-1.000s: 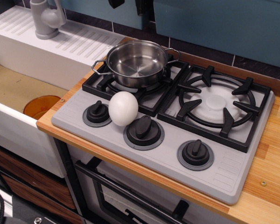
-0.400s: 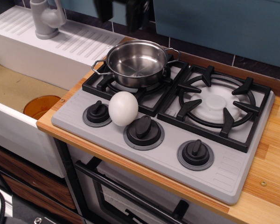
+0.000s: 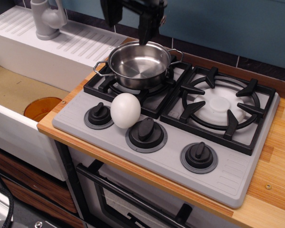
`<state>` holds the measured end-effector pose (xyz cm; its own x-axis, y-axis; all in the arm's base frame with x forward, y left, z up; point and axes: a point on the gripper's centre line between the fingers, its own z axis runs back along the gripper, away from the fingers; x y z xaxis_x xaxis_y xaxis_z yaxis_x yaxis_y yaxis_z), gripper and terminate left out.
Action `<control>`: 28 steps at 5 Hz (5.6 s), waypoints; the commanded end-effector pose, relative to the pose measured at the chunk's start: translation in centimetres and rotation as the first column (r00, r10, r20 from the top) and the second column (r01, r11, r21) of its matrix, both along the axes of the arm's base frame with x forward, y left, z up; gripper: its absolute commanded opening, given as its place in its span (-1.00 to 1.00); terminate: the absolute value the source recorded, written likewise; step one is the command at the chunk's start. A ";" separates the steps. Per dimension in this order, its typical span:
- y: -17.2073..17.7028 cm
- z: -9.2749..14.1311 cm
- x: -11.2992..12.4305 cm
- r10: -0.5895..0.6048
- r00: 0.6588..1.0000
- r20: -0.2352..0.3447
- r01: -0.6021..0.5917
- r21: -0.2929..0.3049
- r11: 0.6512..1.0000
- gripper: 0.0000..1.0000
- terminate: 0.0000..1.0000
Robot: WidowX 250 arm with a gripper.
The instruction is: Put pot or pan on stove and put egg in pot or pan
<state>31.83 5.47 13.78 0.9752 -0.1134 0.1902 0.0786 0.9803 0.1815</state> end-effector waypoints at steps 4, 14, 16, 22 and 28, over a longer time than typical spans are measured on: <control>-0.2 -5.3 -5.0 0.024 0.989 0.145 -0.013 -0.076 0.997 1.00 -1.00; -1.6 -4.6 -4.3 0.030 0.987 0.158 -0.009 -0.136 0.991 -1.00 -1.00; -0.5 -1.5 -3.1 0.035 0.977 0.209 -0.007 -0.132 0.991 -1.00 -1.00; -0.1 -2.9 6.3 0.011 0.941 0.337 0.049 -0.169 0.984 1.00 -1.00; -1.9 1.9 4.6 0.050 0.984 0.170 -0.040 -0.061 0.997 1.00 -1.00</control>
<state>35.59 3.95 13.54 0.9537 -0.0472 0.2972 0.0116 0.9927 0.1204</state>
